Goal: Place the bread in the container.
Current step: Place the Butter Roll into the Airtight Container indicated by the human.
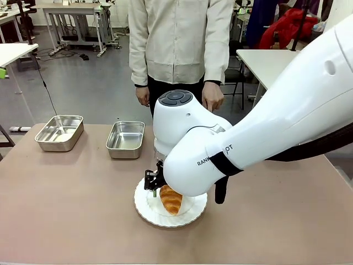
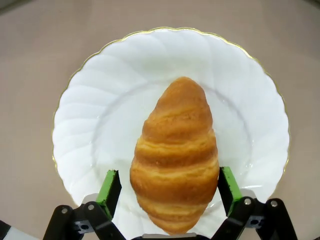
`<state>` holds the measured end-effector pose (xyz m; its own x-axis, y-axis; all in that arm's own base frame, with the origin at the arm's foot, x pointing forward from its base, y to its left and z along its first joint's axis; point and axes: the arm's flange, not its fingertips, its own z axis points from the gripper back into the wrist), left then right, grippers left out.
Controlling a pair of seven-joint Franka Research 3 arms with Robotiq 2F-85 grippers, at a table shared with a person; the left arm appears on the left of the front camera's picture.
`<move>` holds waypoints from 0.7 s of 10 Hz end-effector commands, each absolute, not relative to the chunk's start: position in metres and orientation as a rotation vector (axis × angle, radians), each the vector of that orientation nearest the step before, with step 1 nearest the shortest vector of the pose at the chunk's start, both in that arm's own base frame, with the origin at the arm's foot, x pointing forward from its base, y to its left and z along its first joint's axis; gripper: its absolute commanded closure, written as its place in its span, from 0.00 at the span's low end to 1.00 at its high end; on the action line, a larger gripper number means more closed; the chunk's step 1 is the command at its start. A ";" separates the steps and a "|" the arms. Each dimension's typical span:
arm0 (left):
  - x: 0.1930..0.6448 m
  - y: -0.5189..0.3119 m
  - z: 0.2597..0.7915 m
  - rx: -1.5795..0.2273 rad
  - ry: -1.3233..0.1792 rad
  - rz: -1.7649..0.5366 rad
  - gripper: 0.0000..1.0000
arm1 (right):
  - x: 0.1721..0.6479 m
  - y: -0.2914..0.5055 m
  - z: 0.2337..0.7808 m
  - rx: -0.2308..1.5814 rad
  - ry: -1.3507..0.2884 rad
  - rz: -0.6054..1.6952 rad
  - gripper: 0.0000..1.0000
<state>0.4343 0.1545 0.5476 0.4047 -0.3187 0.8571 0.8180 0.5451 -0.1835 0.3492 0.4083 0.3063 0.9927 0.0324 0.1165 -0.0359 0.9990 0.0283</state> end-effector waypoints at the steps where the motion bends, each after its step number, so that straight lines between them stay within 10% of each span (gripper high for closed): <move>1: 0.433 0.156 0.548 -0.670 -0.890 -0.803 0.00 | 0.352 0.418 0.300 0.012 -0.136 -0.005 0.00; 3: 0.433 0.156 0.548 -0.670 -0.890 -0.803 0.00 | 0.354 0.417 0.299 0.022 -0.128 -0.003 0.00; 6: 0.433 0.156 0.548 -0.670 -0.890 -0.803 0.00 | 0.354 0.416 0.302 0.022 -0.114 0.001 0.40; 7: 0.433 0.156 0.548 -0.670 -0.890 -0.803 0.00 | 0.355 0.417 0.302 0.024 -0.124 -0.015 0.25</move>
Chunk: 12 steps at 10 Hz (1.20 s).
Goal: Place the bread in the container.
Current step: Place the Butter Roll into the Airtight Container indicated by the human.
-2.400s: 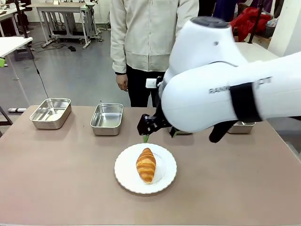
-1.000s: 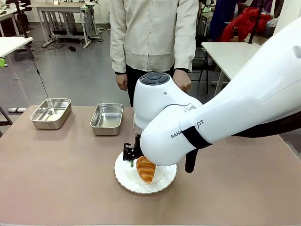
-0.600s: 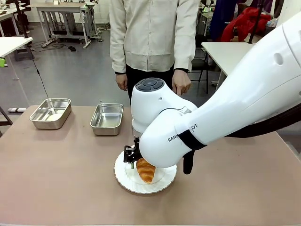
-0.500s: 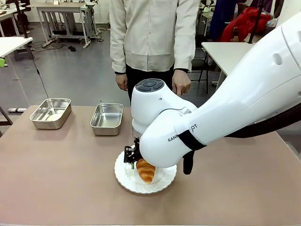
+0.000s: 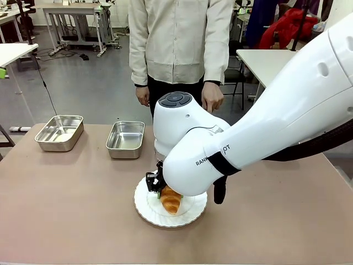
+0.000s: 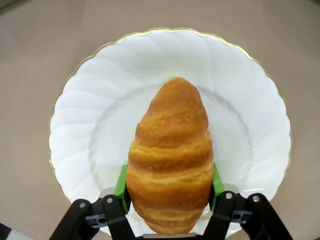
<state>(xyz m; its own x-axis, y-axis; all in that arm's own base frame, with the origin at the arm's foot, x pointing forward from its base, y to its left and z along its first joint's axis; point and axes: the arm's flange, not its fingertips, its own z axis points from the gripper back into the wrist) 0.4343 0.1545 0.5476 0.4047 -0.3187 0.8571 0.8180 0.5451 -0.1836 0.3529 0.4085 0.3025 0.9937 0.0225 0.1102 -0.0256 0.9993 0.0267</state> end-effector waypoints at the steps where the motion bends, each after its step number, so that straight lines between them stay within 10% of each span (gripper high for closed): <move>1: 0.433 0.156 0.548 -0.670 -0.890 -0.803 0.00 | 0.354 0.415 0.303 0.002 -0.109 -0.032 0.25; 5: 0.433 0.156 0.548 -0.670 -0.890 -0.803 0.00 | 0.353 0.409 0.303 0.028 -0.110 0.024 0.25; 6: 0.433 0.156 0.548 -0.670 -0.890 -0.803 0.00 | 0.354 0.407 0.302 0.022 -0.107 0.020 0.44; 12: 0.433 0.156 0.548 -0.670 -0.890 -0.803 0.00 | 0.355 0.406 0.303 0.027 -0.102 0.006 0.44</move>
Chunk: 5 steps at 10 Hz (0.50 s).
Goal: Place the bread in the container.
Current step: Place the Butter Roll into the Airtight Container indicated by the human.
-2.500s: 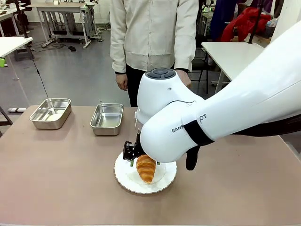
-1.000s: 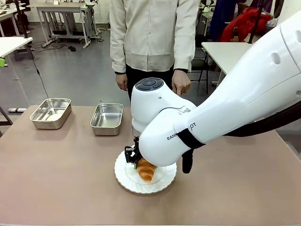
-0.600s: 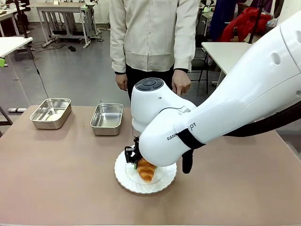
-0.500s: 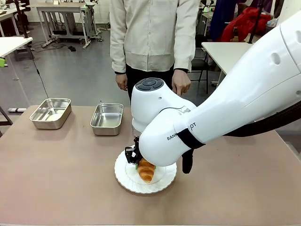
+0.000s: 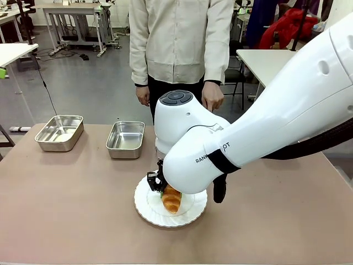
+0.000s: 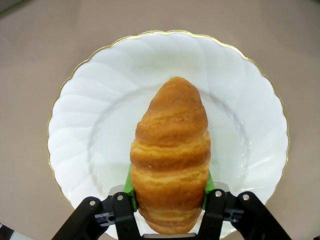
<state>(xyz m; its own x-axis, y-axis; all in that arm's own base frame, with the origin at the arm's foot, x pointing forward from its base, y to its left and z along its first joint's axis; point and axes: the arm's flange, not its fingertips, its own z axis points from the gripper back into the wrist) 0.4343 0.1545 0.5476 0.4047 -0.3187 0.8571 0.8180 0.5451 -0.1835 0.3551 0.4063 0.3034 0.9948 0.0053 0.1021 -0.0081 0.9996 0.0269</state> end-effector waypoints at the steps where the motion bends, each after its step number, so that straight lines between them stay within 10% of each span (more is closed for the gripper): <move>1: 0.433 0.156 0.548 -0.670 -0.890 -0.803 0.00 | 0.356 0.407 0.312 0.052 -0.107 0.050 0.44; 5: 0.433 0.156 0.548 -0.670 -0.890 -0.803 0.00 | 0.400 0.381 0.415 0.133 -0.168 0.063 0.44</move>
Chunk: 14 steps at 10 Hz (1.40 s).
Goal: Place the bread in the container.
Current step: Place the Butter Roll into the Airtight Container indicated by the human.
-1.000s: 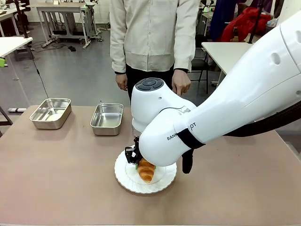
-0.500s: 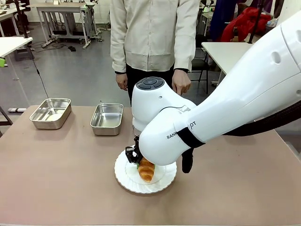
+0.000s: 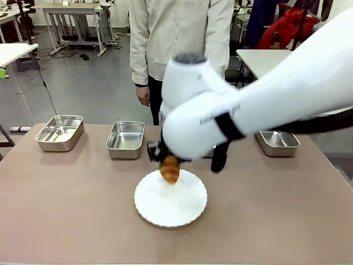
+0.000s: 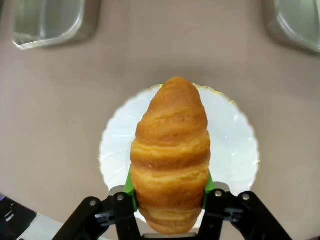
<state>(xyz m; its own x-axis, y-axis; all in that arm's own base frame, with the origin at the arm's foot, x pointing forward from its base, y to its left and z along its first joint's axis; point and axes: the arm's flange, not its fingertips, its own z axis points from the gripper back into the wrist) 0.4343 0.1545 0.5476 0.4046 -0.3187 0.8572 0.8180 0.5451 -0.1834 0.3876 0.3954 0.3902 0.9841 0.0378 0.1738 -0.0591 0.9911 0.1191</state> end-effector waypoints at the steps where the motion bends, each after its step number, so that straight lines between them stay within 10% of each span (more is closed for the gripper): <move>1: 0.433 0.156 0.548 -0.670 -0.890 -0.803 0.00 | 0.416 0.370 0.439 0.142 -0.175 0.080 0.44; 9: 0.433 0.156 0.548 -0.670 -0.890 -0.803 0.00 | 0.580 0.260 0.441 0.160 -0.089 0.172 0.44; 14: 0.433 0.156 0.548 -0.670 -0.890 -0.803 0.00 | 0.589 0.244 0.402 0.141 -0.080 0.188 0.44</move>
